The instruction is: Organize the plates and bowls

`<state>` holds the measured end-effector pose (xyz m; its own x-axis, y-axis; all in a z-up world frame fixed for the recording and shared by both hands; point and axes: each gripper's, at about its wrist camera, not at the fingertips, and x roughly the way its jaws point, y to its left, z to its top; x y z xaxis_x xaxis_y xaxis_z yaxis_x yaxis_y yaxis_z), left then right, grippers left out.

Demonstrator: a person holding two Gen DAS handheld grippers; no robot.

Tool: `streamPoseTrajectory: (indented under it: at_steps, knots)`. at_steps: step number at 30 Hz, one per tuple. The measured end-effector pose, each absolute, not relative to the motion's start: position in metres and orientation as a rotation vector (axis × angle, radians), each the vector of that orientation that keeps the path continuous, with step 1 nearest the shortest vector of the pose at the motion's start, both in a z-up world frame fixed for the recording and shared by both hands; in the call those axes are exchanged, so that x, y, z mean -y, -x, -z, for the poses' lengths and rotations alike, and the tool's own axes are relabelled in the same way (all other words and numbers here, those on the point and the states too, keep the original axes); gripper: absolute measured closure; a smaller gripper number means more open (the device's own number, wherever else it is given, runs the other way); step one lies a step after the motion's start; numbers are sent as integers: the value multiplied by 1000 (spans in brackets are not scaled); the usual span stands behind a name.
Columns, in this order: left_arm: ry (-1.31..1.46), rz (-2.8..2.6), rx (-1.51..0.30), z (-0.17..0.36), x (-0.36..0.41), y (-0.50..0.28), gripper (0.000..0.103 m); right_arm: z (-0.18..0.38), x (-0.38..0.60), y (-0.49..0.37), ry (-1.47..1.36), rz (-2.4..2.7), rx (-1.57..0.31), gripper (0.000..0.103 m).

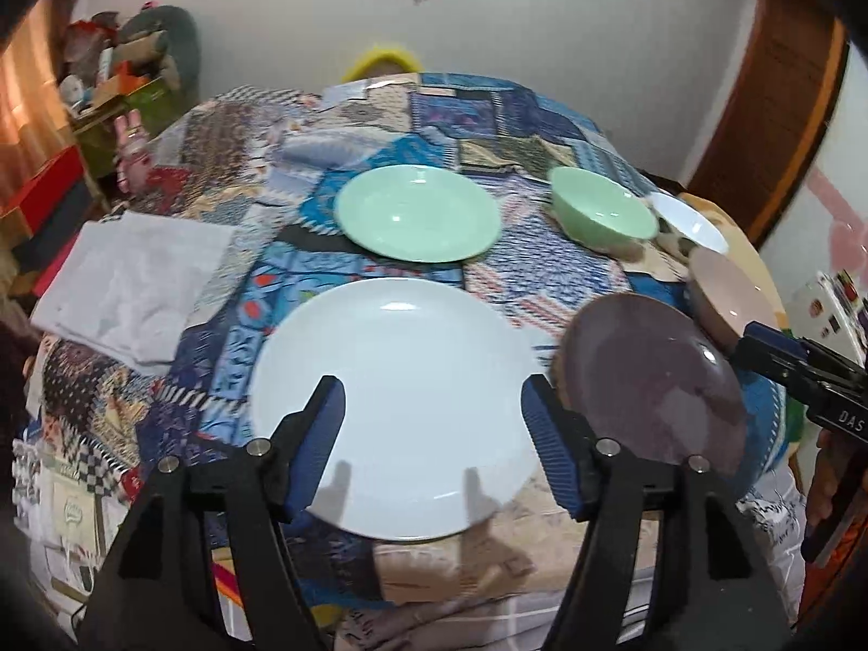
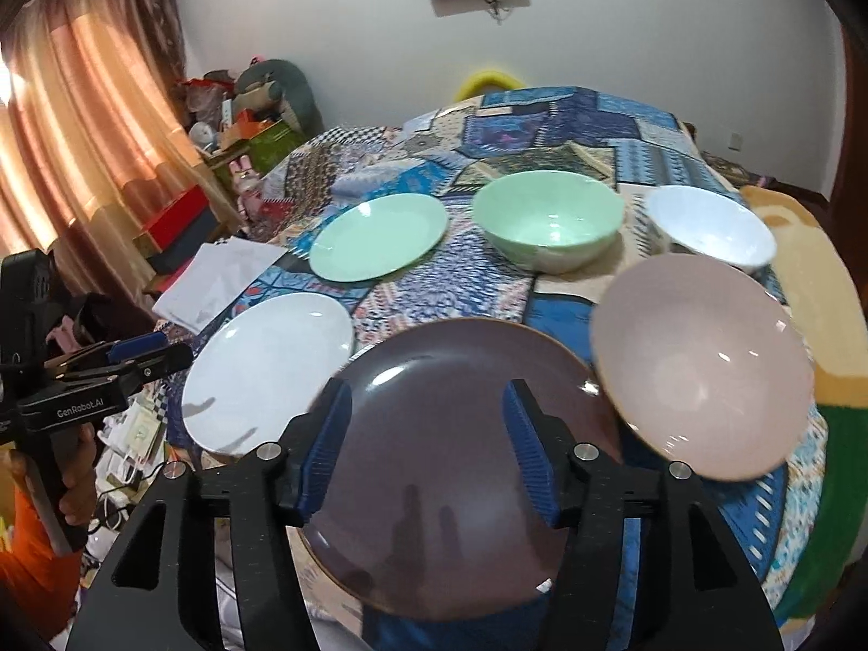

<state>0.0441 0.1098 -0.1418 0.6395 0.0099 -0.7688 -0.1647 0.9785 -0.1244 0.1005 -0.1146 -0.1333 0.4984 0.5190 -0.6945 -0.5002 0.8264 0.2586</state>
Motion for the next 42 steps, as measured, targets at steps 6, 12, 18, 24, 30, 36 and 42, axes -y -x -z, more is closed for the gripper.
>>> streamPoseTrajectory:
  at_steps: [6,12,18,24,30,36,42]
  knots:
    - [223,-169,-896,157,-141,-38,32,142,80,-115,11,-661,-889,47]
    - [264,-223,-943,177,-169,-31,32,149,49,-129,64,-696,-924,47]
    - [304,-230,-976,194,-185,-28,32,164,17,-145,142,-733,-986,47]
    - [356,-202,-1019,209,-193,-32,40,179,-9,-156,226,-780,-1052,47]
    - [355,-154,-1050,221,-191,-35,57,191,-27,-168,279,-813,-1117,59]
    - [335,-114,-1048,220,-186,-37,64,203,-39,-173,334,-828,-1165,71]
    - [341,-74,-1061,221,-180,-40,65,211,-46,-171,366,-849,-1176,72]
